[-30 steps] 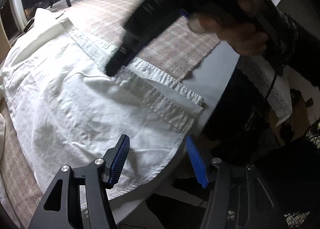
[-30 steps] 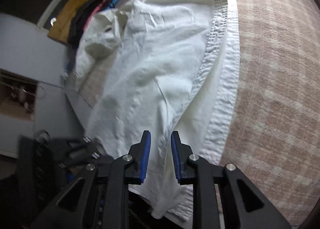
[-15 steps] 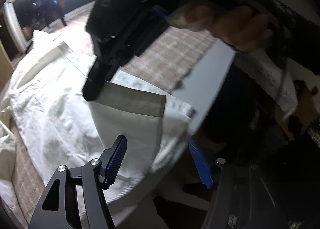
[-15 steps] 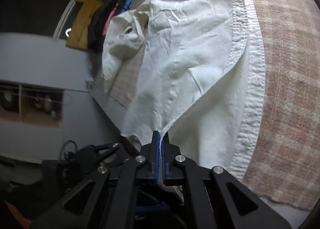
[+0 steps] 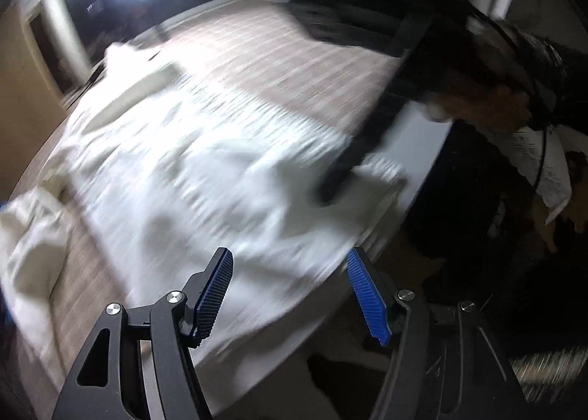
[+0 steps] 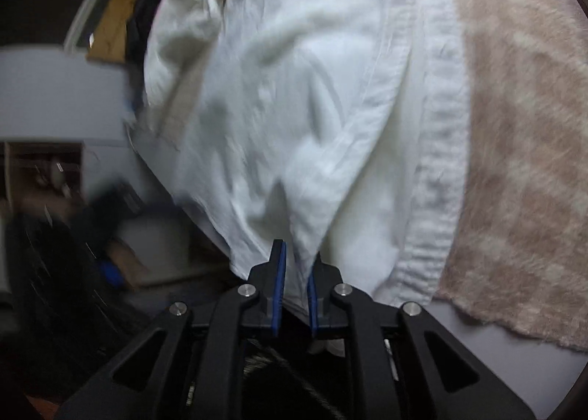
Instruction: Fold clothes
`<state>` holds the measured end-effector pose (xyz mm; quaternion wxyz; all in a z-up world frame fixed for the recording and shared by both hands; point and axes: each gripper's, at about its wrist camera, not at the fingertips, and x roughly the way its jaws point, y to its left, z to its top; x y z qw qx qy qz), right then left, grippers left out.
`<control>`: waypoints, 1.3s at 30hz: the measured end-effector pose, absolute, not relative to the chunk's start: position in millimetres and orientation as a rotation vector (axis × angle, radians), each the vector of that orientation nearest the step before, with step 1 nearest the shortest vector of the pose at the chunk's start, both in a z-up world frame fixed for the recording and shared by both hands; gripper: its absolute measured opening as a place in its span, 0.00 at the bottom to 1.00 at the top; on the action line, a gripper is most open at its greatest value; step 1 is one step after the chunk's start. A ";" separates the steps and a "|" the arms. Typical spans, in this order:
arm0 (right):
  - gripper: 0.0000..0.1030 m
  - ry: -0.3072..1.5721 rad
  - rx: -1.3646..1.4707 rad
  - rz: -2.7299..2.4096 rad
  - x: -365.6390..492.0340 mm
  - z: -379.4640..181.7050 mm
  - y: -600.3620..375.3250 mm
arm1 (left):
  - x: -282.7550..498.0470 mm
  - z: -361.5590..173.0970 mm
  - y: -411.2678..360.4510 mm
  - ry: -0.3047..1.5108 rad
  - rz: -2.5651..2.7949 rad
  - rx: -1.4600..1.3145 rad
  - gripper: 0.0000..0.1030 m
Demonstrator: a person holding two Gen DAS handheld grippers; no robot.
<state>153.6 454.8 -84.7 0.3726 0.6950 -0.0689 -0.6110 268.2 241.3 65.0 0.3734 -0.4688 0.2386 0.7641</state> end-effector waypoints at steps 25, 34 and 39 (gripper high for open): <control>0.02 -0.144 1.794 -1.798 157.5 -39.2 478.6 | 207.2 69.2 181.8 0.466 2.031 -1.249 0.62; 0.02 -0.017 1.702 -1.889 134.6 -27.3 435.0 | 174.2 25.8 218.1 0.533 1.872 -1.364 0.61; 0.02 -0.069 1.797 -1.900 156.0 -37.0 480.6 | 194.2 20.1 219.3 0.624 1.813 -1.344 0.61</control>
